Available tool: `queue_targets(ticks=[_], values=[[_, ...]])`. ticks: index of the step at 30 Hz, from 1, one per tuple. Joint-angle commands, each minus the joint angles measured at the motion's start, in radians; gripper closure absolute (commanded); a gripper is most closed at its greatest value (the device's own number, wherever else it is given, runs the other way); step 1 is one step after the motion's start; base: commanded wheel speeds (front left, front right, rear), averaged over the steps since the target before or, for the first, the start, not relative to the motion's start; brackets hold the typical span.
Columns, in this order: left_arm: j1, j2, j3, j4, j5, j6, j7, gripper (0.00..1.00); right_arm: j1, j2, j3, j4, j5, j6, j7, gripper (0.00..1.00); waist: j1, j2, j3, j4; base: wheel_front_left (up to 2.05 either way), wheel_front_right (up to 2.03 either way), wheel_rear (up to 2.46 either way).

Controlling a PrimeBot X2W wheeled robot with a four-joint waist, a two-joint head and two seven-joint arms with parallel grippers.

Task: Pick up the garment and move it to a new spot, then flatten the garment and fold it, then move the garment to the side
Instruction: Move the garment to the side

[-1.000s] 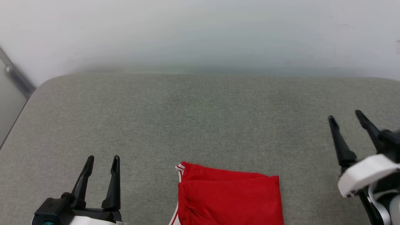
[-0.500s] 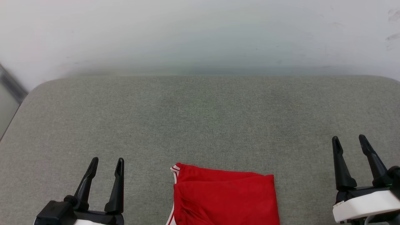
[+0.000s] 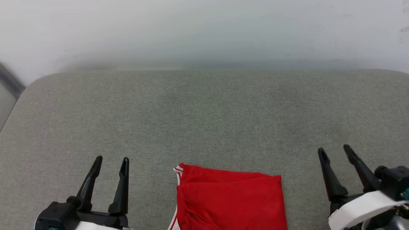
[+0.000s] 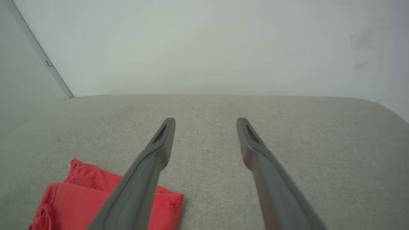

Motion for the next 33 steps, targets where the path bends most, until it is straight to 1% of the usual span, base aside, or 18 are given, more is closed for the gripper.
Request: queue_targets(ticks=[1, 4, 7, 8, 11, 12, 13, 16, 20, 25, 31, 32, 33], values=[[-0.011, 0.002, -0.001, -0.005, 0.007, -0.002, -0.002, 0.00, 0.008, -0.026, 0.017, -0.012, 0.022, -0.001, 0.066, 0.00, 0.0000, 0.0000, 0.010, 0.003, 0.00, 0.00, 0.00], [-0.019, -0.003, -0.004, -0.004, 0.009, -0.002, -0.002, 0.00, 0.014, -0.072, 0.054, -0.052, 0.067, -0.001, 0.226, 0.00, 0.0000, 0.0000, 0.027, 0.009, 0.00, 0.00, 0.00], [-0.027, -0.006, -0.006, 0.000, 0.007, -0.002, -0.002, 0.00, 0.017, -0.090, 0.065, -0.099, 0.116, -0.001, 0.411, 0.00, 0.0000, 0.0000, 0.046, 0.015, 0.00, 0.00, 0.00], [-0.028, -0.008, -0.006, 0.004, 0.004, -0.002, -0.002, 0.00, 0.016, -0.091, 0.065, -0.117, 0.126, -0.001, 0.471, 0.00, 0.0000, 0.0000, 0.054, 0.018, 0.00, 0.00, 0.00], [-0.049, -0.008, -0.014, 0.006, 0.003, -0.002, -0.002, 0.00, 0.026, -0.063, 0.069, -0.148, 0.148, -0.001, 0.670, 0.00, 0.0000, 0.0000, 0.079, 0.030, 0.00, 0.00, 0.00], [-0.069, -0.008, -0.031, 0.008, 0.003, -0.002, -0.002, 0.00, 0.022, -0.054, 0.072, -0.165, 0.127, 0.000, 0.821, 0.00, 0.0000, 0.0000, 0.109, 0.053, 0.00, 0.00, 0.00], [-0.076, -0.007, -0.034, 0.010, 0.003, -0.001, -0.002, 0.00, 0.025, -0.053, 0.082, -0.163, 0.114, 0.000, 0.859, 0.00, 0.0000, 0.0000, 0.118, 0.061, 0.00, 0.00, 0.00], [-0.095, -0.013, -0.041, 0.014, 0.000, -0.002, -0.002, 0.00, 0.018, -0.026, 0.090, -0.142, 0.091, -0.001, 0.922, 0.00, 0.0000, 0.0000, 0.142, 0.085, 0.00, 0.00, 0.00], [-0.113, -0.015, -0.055, 0.020, -0.003, -0.002, -0.002, 0.00, -0.003, 0.000, 0.087, -0.090, 0.045, -0.001, 0.956, 0.00, 0.0000, 0.0000, 0.172, 0.119, 0.00, 0.00, 0.00], [-0.134, -0.017, -0.066, 0.025, -0.006, -0.002, -0.002, 0.00, -0.024, 0.031, 0.094, -0.009, 0.028, 0.000, 0.956, 0.00, 0.0000, 0.0000, 0.197, 0.154, 0.00, 0.00, 0.00], [-0.146, -0.016, -0.080, 0.039, -0.005, -0.002, -0.002, 0.00, -0.042, 0.048, 0.141, 0.105, 0.005, 0.000, 0.932, 0.00, 0.0000, 0.0000, 0.210, 0.176, 0.00, 0.00, 0.00], [-0.147, -0.013, -0.085, 0.042, 0.000, -0.002, -0.002, 0.00, -0.044, 0.048, 0.148, 0.121, 0.001, 0.000, 0.931, 0.38, 0.0000, 0.0000, 0.209, 0.177, 0.00, 0.00, 0.00], [-0.148, -0.012, -0.087, 0.045, 0.003, -0.001, -0.002, 0.00, -0.048, 0.043, 0.157, 0.135, -0.006, 0.000, 0.926, 0.79, 0.0000, 0.0000, 0.208, 0.177, 0.00, 0.00, 0.00]])
